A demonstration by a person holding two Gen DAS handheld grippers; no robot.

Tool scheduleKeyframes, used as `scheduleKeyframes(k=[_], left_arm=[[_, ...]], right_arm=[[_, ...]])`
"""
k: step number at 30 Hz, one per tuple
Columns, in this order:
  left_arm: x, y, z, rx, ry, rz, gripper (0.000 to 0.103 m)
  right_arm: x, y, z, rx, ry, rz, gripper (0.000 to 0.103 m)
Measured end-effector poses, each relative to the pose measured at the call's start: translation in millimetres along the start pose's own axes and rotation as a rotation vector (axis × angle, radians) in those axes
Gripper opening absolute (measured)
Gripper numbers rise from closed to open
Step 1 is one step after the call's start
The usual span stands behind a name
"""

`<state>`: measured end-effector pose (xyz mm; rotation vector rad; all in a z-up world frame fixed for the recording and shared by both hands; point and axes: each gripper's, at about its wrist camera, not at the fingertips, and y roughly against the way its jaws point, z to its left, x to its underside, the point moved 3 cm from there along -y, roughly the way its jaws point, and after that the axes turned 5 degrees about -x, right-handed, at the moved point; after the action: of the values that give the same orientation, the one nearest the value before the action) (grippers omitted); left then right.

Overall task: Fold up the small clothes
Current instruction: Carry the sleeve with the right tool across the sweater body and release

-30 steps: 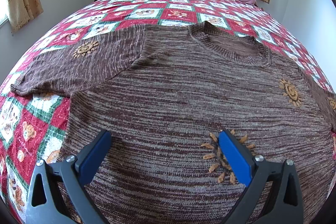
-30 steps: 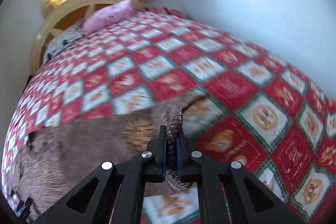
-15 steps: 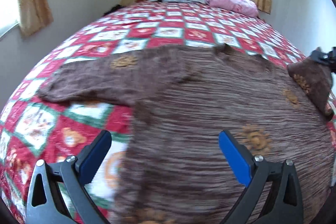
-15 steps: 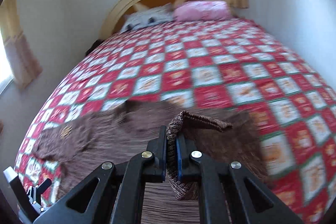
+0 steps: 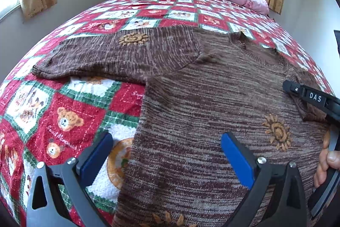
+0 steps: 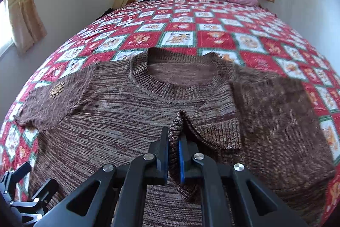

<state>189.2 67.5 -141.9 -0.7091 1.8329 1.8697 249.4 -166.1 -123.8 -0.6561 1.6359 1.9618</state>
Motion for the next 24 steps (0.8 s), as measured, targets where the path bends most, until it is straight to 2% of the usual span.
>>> scheduleKeyframes(k=[1, 2, 3, 4, 5, 6, 8, 10, 11, 13, 19, 22, 24], left_arm=[[0.3, -0.2, 0.5, 0.000, 0.000, 0.001, 0.103], [0.6, -0.4, 0.9, 0.001, -0.001, 0.001, 0.103], [1.1, -0.3, 1.5, 0.000, -0.002, 0.002, 0.103], [1.2, -0.5, 1.5, 0.000, -0.002, 0.003, 0.103], [1.0, -1.1, 1.5, -0.001, -0.003, 0.005, 0.103], [1.4, -1.4, 1.3, -0.003, -0.004, 0.006, 0.103], [1.3, -1.8, 1.1, -0.005, -0.006, 0.006, 0.103], [1.4, -2.2, 0.7, -0.006, -0.007, 0.007, 0.103], [1.3, -2.2, 0.6, -0.006, -0.007, 0.007, 0.103], [1.2, -2.6, 0.6, -0.007, -0.008, 0.007, 0.103], [1.3, -2.7, 0.8, -0.007, -0.008, 0.007, 0.103], [1.2, -2.7, 0.5, -0.008, -0.008, 0.007, 0.103], [1.2, -2.7, 0.5, -0.007, -0.008, 0.008, 0.103]], right_arm=[[-0.2, -1.3, -0.4, -0.019, -0.010, 0.004, 0.012], [0.2, -2.6, -1.1, -0.063, -0.025, 0.018, 0.019], [1.0, -2.7, -0.7, -0.107, -0.034, 0.033, 0.032], [2.1, -1.2, -0.1, -0.167, -0.047, 0.043, 0.036], [4.1, 4.9, -1.1, -0.267, -0.079, 0.039, 0.038], [5.9, 11.7, -3.3, -0.318, -0.104, 0.023, 0.038], [9.3, 30.8, -15.0, -0.369, -0.168, -0.049, 0.038], [12.1, 44.4, -29.2, -0.334, -0.212, -0.112, 0.038], [14.7, 49.0, -39.7, -0.265, -0.230, -0.117, 0.026], [19.6, 52.1, -53.1, -0.182, -0.252, -0.107, 0.007], [28.8, 42.4, -58.8, -0.148, -0.260, -0.059, 0.007], [23.5, 32.5, -68.5, -0.027, -0.292, -0.044, 0.007], [14.3, 23.3, -77.3, -0.012, -0.345, -0.049, 0.007]])
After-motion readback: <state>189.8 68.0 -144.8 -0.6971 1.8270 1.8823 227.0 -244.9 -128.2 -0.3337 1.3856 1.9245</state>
